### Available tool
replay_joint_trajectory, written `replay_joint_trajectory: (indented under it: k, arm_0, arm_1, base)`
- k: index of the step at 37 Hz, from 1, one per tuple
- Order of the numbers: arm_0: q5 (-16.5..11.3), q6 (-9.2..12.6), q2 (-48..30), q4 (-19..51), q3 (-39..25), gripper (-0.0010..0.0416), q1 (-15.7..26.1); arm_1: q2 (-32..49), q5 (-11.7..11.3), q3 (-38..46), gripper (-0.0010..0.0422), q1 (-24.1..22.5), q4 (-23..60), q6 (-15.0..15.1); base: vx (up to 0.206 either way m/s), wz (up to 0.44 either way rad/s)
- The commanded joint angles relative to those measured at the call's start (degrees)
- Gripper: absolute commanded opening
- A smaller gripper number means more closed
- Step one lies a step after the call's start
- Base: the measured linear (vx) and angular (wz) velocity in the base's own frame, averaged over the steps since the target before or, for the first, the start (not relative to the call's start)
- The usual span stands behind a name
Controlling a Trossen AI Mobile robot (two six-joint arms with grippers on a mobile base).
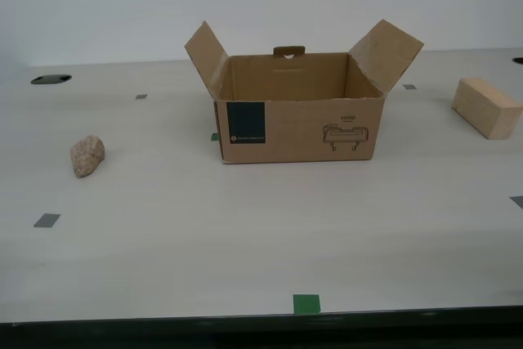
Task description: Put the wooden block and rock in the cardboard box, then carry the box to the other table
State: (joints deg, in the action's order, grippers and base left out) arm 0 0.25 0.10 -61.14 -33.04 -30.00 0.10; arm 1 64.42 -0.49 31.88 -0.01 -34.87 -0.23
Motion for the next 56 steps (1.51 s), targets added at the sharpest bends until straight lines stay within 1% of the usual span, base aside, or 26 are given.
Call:
replay_joint_trajectory:
  k: [1, 9, 21, 38, 41, 46, 52, 56]
  arm_0:
    - [0.0, 0.0, 0.0, 2.3, 0.0, 0.0000, 0.0]
    - [0.0, 0.1, 0.0, 2.3, 0.0, 0.0000, 0.0]
    - [0.0, 0.0, 0.0, 2.3, 0.0, 0.0000, 0.1]
    - [0.0, 0.0, 0.0, 2.3, -0.1, 0.0000, 0.1]
    - [0.0, 0.0, 0.0, 5.0, -1.4, 0.0000, 0.1]
    - [0.0, 0.0, 0.0, 13.0, -5.6, 0.0000, 0.0]
    - [0.0, 0.1, 0.0, 20.3, -10.2, 0.0000, 0.1]
    - [0.0, 0.4, 0.0, 29.9, -14.8, 0.0000, 0.1]
  arm_1:
    - [0.0, 0.1, 0.0, 0.0000, 0.0, -0.3, -0.2]
    - [0.0, 0.1, 0.0, 0.0000, 0.0, 0.3, -0.2]
    - [0.0, 0.1, 0.0, 0.0000, 0.0, 4.4, -0.2]
    - [0.0, 0.1, 0.0, 0.0000, 0.0, 4.6, -0.2]
    - [0.0, 0.1, 0.0, 0.0000, 0.0, 4.6, -0.2]
    - [0.0, 0.1, 0.0, 0.0000, 0.0, 5.0, -0.2]
    - [0.0, 0.1, 0.0, 0.0000, 0.0, 5.0, -0.1]
    - [0.0, 0.1, 0.0, 0.0000, 0.0, 5.2, -0.1]
  base:
    - [0.000, 0.000]
    - [0.000, 0.000]
    - [0.000, 0.000]
    - [0.000, 0.000]
    - [0.000, 0.000]
    - [0.000, 0.000]
    - [0.000, 0.000]
    - [0.000, 0.000]
